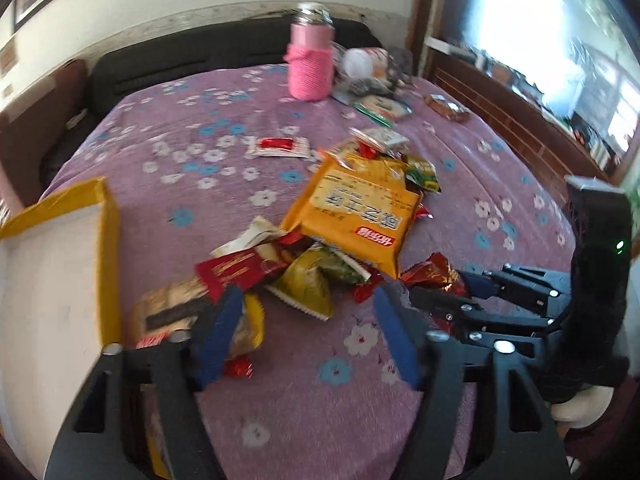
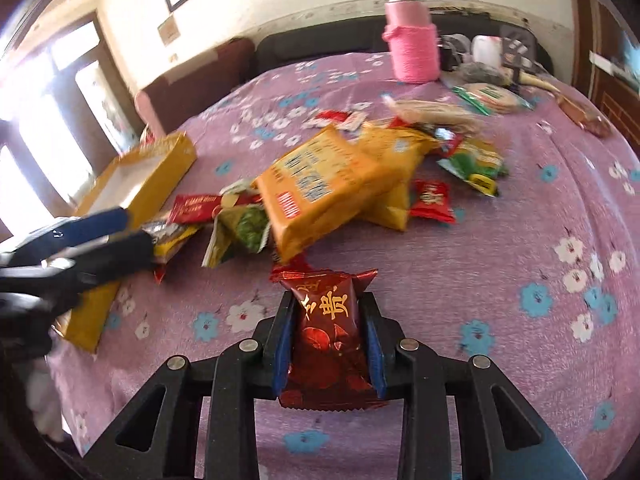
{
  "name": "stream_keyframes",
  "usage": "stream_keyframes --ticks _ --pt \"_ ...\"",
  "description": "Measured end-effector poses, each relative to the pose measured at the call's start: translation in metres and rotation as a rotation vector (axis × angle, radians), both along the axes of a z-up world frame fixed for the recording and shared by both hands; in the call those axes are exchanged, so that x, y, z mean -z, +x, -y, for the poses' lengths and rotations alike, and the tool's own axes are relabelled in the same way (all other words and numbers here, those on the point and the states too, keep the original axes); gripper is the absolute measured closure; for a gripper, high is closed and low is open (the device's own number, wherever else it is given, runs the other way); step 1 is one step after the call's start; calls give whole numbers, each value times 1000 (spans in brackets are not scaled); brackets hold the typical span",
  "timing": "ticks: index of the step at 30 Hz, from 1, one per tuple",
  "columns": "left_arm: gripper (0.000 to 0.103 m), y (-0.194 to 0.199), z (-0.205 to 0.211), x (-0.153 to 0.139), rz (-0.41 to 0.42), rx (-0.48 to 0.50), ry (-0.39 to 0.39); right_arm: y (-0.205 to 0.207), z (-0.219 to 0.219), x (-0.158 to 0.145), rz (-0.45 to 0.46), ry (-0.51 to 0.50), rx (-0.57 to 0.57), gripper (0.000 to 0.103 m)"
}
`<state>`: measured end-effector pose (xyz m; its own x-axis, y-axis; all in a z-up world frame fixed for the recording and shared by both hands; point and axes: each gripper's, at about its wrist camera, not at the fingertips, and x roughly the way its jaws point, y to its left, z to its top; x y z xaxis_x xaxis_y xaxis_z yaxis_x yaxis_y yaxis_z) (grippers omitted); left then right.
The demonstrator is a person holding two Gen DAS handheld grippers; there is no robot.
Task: Organize snacks
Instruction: 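Grasp the red rose candy with right tool while left tool grasps green pea snack, then carry both snacks to the yellow tray and open both tools to drop them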
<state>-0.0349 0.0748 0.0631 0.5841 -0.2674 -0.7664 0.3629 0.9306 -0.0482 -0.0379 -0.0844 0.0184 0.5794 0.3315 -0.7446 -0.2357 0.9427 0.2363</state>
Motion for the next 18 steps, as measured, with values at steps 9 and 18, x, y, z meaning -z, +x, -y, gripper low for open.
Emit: stream_keyframes --ticks 9,18 --pt "54 33 26 29 -81 157 125 6 13 2 -39 90 16 71" --pt "73 33 36 40 -111 151 98 8 15 3 -46 99 6 70"
